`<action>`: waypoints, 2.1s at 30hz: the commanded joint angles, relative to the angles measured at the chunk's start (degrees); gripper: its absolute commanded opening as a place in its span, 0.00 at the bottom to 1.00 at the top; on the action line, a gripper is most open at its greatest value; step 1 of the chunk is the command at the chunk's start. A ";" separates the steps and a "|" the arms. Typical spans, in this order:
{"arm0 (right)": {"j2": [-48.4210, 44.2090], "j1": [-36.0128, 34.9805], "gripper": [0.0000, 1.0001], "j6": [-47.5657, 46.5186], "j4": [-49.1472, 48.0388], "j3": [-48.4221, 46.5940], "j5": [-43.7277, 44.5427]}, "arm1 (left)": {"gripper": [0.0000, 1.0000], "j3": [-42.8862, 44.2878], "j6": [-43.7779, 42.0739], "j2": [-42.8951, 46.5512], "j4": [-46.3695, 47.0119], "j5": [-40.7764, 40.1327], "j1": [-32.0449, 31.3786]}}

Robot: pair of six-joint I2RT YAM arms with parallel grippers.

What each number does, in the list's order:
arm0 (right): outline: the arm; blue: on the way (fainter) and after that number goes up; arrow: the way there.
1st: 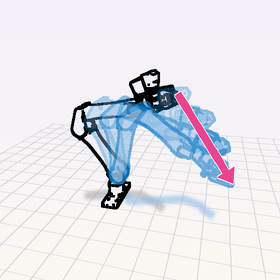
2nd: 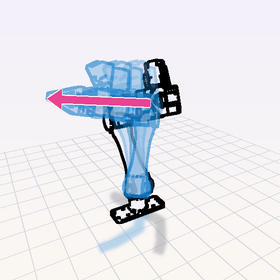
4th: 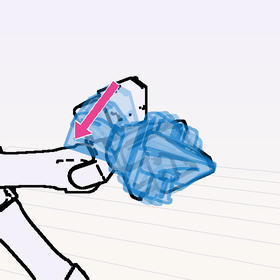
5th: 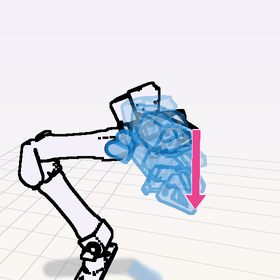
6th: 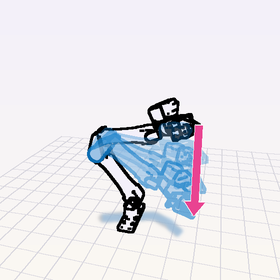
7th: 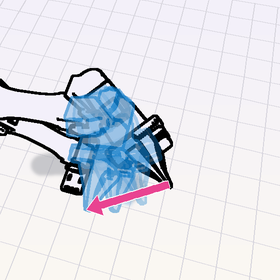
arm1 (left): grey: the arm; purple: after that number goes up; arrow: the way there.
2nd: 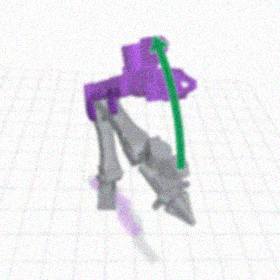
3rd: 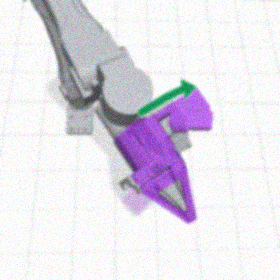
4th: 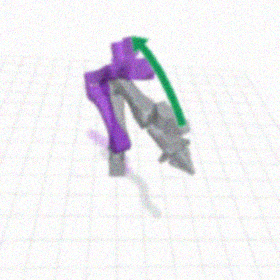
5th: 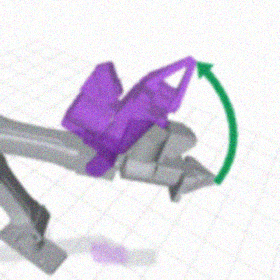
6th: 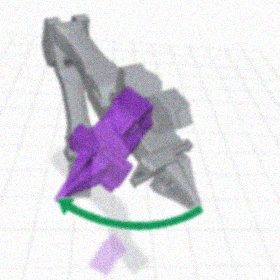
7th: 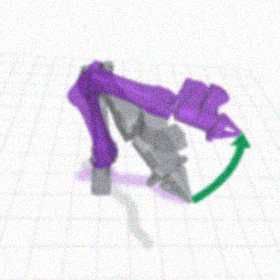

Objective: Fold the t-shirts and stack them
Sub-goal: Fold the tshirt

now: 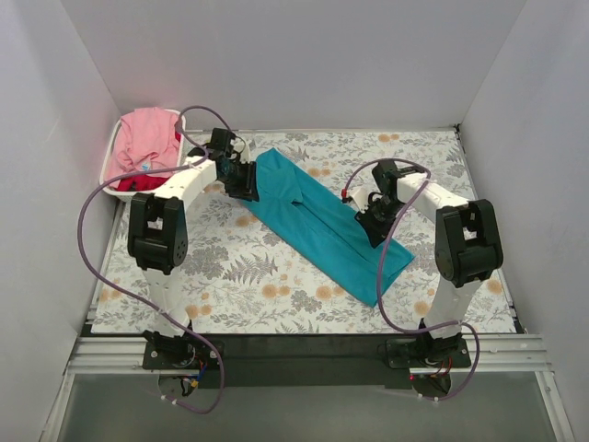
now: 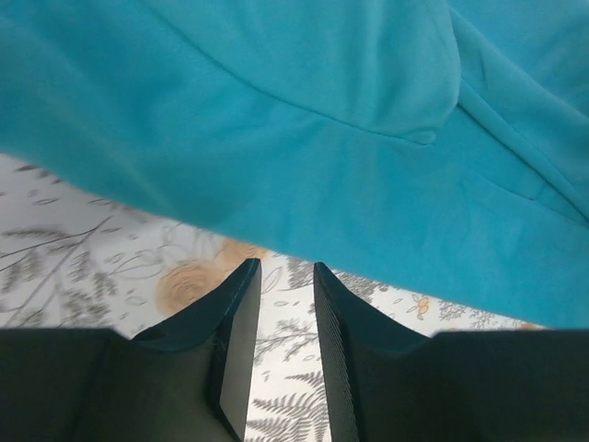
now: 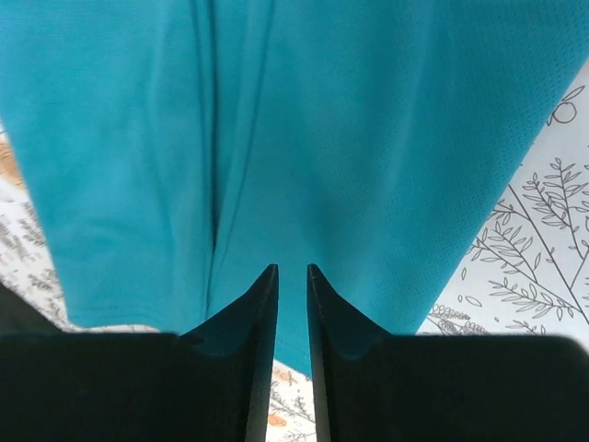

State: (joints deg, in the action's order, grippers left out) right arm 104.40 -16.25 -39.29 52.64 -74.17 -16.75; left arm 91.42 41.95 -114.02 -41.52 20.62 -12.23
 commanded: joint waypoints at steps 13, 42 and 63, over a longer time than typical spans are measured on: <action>-0.24 -10.27 0.18 5.88 -5.88 13.96 -2.31 | 0.18 8.41 4.99 -13.32 1.35 -8.58 -2.01; 17.76 -7.83 0.27 25.91 -15.72 -33.40 -14.11 | 0.35 4.38 4.19 -5.07 8.20 11.29 -1.75; 34.73 -2.48 0.25 44.47 -28.65 -38.42 -7.68 | 0.33 16.77 3.31 -21.50 6.71 5.57 -1.39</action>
State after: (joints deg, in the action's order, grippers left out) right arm 138.43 -21.26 1.72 25.96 -113.45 -26.50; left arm 105.54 46.41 -133.53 -34.06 27.88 -13.82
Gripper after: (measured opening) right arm 0.254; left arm 0.326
